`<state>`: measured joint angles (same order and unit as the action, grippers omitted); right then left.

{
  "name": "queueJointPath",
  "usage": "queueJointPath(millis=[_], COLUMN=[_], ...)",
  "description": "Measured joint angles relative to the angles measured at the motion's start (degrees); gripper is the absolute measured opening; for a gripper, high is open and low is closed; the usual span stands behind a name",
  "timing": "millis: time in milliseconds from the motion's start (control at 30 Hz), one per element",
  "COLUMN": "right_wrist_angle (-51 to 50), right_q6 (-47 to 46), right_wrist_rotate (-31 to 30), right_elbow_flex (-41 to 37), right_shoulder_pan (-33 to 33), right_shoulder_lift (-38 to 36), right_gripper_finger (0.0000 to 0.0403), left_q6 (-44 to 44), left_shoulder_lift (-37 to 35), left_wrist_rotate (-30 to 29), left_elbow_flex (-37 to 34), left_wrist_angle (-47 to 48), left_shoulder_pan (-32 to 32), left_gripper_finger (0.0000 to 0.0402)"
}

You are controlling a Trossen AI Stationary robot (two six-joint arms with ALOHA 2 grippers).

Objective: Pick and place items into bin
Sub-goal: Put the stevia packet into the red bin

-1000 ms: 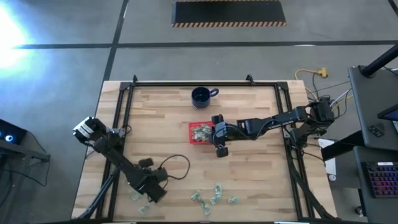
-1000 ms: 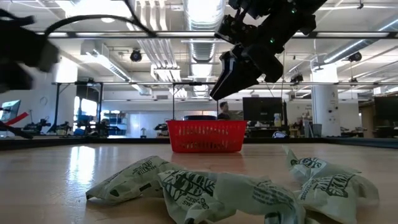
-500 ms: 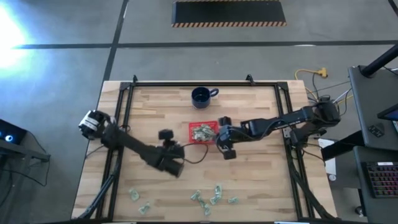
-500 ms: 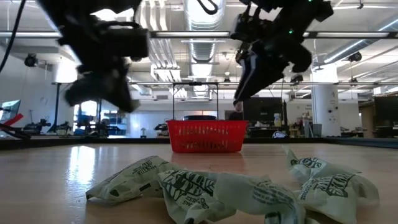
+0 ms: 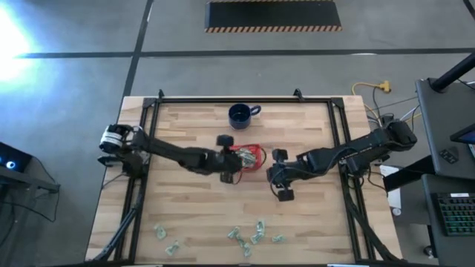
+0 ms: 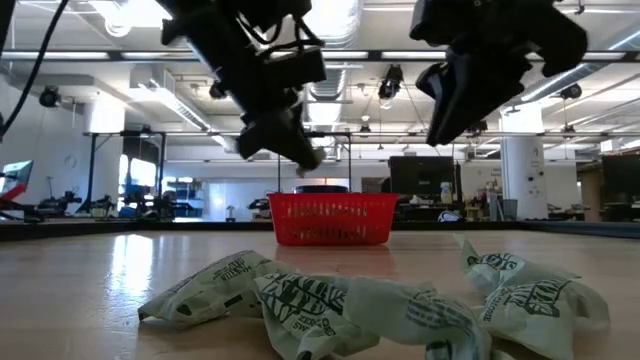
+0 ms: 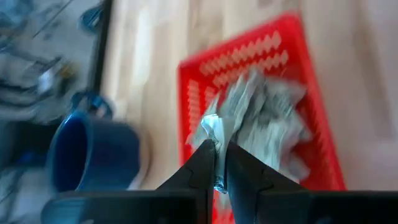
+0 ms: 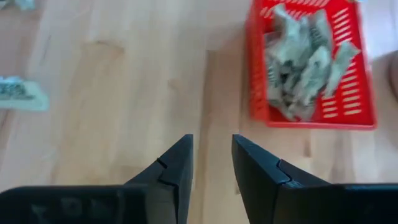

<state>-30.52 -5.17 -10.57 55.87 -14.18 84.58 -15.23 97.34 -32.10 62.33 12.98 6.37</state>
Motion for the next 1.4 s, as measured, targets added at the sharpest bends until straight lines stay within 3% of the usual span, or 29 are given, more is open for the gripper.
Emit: queueJointPath(millis=[133, 433, 733, 833, 1000, 1233, 1400], right_wrist_angle=[-1.6, -5.6, -2.7, -0.5, 2.8, 10.9, 15.3], right_q6=[-2.3, -8.2, -8.4, -9.4, -10.8, -12.2, -18.2], right_wrist_rotate=[0.0, 0.0, 0.4, 4.4, 16.4, 17.0, 17.0], right_elbow_flex=[-1.1, -2.6, -2.8, -2.8, -3.0, -3.3, -3.3], right_shoulder_pan=[-1.9, -4.1, -4.1, -4.1, -5.4, -11.7, -16.9], right_shoulder_lift=[-0.3, -1.1, -0.9, -0.2, 1.2, 4.1, 6.9], right_gripper_finger=[0.0094, 0.0081, 0.0081, 0.0085, 0.0093, 0.0095, 0.0094], left_q6=[-2.2, -5.7, -6.2, -4.2, -0.3, 7.4, 12.2], left_shoulder_lift=[0.1, 0.2, 0.2, 0.2, -1.9, -5.9, -8.0], left_wrist_rotate=[8.1, 9.6, 10.1, 10.0, 10.0, 10.0, 10.0], left_elbow_flex=[0.0, 0.0, -0.1, -0.1, -0.1, -0.4, -0.6], left_wrist_angle=[-4.2, -4.5, -4.6, -3.5, 4.0, 12.6, 15.0], left_shoulder_pan=[-3.2, -5.8, -5.9, -5.9, -3.8, 0.4, 3.6], left_gripper_finger=[0.0016, 0.002, 0.0107, 0.013, 0.0141, 0.0142, 0.0142])
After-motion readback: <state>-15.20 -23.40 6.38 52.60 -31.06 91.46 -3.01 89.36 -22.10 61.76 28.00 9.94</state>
